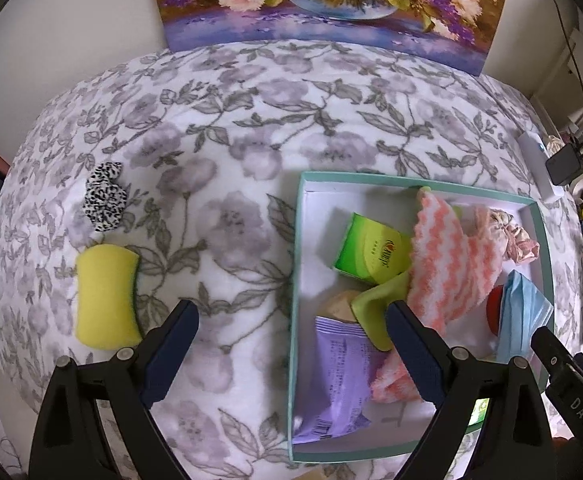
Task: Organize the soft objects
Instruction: 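Move the left tool to the leopard scrunchie while the right tool approaches the yellow sponge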
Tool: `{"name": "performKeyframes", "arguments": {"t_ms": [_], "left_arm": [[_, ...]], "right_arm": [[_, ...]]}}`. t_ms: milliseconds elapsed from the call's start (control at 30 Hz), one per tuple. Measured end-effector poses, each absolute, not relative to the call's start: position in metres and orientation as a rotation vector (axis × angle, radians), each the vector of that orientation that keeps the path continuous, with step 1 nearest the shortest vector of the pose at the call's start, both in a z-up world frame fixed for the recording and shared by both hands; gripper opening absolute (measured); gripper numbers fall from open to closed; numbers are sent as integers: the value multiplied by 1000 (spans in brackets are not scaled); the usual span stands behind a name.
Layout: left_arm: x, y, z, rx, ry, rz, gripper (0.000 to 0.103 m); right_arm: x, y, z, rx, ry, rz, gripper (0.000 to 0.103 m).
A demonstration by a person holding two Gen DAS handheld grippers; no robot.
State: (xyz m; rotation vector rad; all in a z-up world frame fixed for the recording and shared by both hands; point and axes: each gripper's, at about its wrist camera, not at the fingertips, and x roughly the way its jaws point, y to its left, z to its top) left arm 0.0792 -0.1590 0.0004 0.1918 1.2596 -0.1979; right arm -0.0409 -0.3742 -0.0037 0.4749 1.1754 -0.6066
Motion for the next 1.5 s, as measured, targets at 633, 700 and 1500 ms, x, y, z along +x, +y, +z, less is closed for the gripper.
{"name": "performKeyframes", "arguments": {"t_ms": [633, 700, 1500], "left_arm": [[117, -15, 17, -9, 1275, 0, 95], [122, 8, 18, -35, 1272, 29, 95], [142, 127, -7, -164, 1307, 195, 95]], "right_arm": [[21, -270, 9, 353, 1185, -460, 103], [31, -250, 10, 328, 1185, -423, 103], [82, -122, -2, 220, 1204, -231, 103]]}}
